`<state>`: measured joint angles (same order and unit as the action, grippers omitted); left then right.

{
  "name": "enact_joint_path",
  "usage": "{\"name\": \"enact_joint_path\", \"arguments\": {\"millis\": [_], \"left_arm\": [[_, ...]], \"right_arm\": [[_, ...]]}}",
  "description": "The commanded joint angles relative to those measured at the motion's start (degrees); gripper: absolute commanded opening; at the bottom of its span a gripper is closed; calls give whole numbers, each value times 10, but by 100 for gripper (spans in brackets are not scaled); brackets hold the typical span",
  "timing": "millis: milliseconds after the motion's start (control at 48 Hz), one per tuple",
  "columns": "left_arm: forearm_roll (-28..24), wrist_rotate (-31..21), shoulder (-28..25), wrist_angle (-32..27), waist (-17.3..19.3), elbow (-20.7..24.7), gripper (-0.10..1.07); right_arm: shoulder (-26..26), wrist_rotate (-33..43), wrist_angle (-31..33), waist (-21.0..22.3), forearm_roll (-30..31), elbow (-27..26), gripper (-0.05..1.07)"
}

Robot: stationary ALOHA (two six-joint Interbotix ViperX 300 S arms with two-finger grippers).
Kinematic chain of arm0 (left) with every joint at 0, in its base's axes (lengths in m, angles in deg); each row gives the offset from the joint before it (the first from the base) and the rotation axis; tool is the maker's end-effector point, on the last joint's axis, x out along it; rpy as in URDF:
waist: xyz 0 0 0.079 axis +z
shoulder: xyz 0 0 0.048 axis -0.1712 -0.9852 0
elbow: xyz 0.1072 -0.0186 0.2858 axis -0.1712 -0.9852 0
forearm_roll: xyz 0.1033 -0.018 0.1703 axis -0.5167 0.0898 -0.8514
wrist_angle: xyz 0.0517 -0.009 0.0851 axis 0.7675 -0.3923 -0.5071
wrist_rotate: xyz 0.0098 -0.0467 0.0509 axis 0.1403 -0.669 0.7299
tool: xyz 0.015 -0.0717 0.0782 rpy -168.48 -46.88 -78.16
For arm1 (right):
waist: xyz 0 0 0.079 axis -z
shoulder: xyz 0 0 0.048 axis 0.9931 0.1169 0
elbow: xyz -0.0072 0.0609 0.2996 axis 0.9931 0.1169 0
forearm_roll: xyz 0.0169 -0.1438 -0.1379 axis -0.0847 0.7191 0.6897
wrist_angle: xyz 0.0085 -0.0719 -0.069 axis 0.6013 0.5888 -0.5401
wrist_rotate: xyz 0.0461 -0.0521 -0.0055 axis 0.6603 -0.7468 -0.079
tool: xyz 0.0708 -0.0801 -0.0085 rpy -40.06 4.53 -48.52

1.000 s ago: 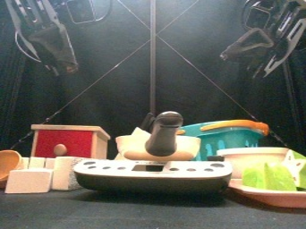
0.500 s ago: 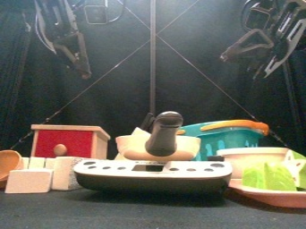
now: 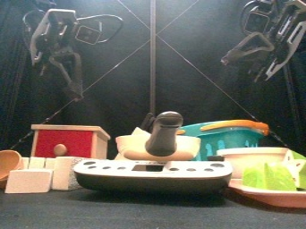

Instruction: Grab rice

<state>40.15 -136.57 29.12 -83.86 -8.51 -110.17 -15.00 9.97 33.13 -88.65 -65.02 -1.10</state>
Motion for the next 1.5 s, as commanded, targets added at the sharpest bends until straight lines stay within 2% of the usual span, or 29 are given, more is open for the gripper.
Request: {"name": "enact_joint_path", "arguments": {"millis": [0,146,312,479,812,1479], "left_arm": [[-36,-70,-11,-2,-20,5,26],[-40,-129,-47,-1,-32,6,43],[-38,-133,-86,12,-32,17,66],[-18,-139,-115,23,-32,31,78],[43,-136,-199,28,-28,72,78],[58,-140,-229,69,-12,84,84]], "right_arm": [[3,-1,-2,1,-1,-10,1],[15,-1,-2,1,-1,-11,1],[28,-1,-2,1,-1,-11,1],[32,-1,-2,0,-1,-10,1],[32,-2,-2,1,3,-8,1],[50,-2,-2,0,4,-5,1]]}}
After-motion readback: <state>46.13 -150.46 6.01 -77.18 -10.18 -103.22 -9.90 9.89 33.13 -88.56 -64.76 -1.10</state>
